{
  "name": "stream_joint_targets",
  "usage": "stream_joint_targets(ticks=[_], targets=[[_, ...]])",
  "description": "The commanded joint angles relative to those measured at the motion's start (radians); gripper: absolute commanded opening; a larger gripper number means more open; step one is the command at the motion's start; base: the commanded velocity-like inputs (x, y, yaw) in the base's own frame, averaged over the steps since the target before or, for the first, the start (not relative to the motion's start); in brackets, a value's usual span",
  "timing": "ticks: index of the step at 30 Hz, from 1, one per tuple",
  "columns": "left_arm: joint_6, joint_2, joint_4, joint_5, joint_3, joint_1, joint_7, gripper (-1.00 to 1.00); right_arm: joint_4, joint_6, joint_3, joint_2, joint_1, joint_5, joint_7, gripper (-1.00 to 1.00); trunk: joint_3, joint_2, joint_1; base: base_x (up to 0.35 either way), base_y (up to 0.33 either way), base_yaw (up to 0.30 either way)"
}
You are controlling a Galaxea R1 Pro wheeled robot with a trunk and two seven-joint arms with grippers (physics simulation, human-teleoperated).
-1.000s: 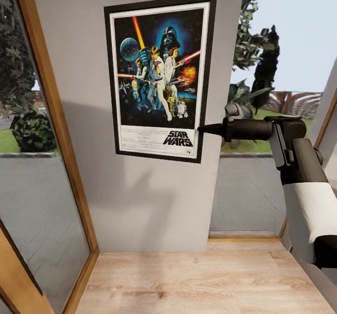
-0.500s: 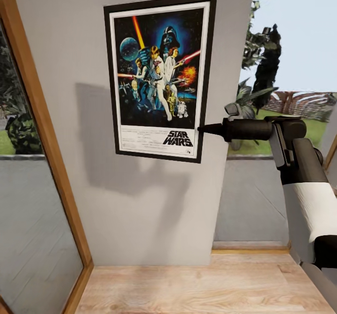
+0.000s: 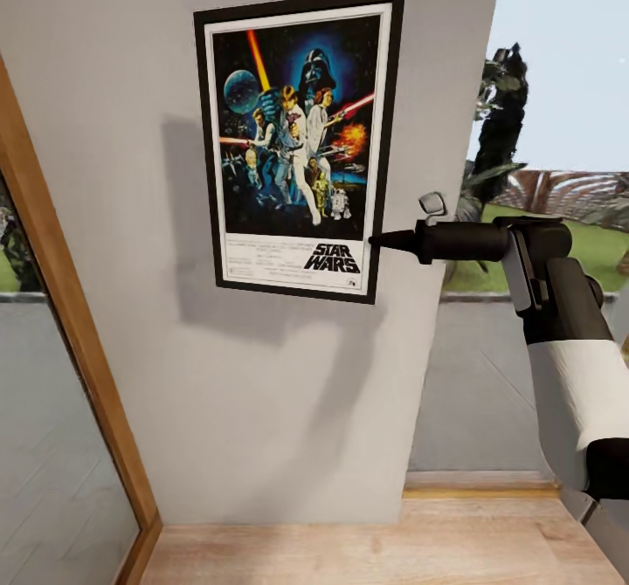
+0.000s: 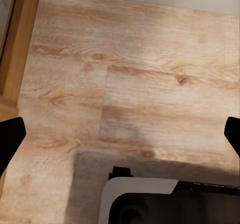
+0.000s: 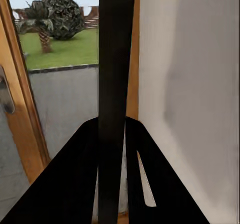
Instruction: Pick up the poster from the kitchen countertop and hang it on one of the wall nails in the kitchen.
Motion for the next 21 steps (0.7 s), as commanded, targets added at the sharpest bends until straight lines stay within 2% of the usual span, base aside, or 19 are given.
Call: stream_joint_targets(ticks=[1,6,14,21], targets=[[0.0,-0.001,-0.001,0.0,0.005,0.0,-0.008,1.0,0.0,0.011,0.002,-0.001,0.0,-0.007,0.001,-1.0,0.0,0.0,0.001,0.322,0.0,0.0],[0.0,-0.001,-0.001,0.0,0.005,0.001,-0.008,1.0,0.0,0.011,0.002,-0.001,0.0,-0.007,0.001,-1.0,0.0,0.0,0.001,0.177,0.0,0.0],[-0.001,-0.001,-0.002,0.0,0.005,0.0,-0.008,1.0,0.0,0.011,0.002,-0.001,0.0,-0.007,0.001,-1.0,0.0,0.0,0.001,0.046,0.0,0.0],[0.0,-0.001,-0.002,0.0,0.005,0.0,-0.008,1.0,-0.001,0.011,0.002,-0.001,0.0,-0.007,0.001,-1.0,0.0,0.0,0.001,0.243,0.0,0.0]])
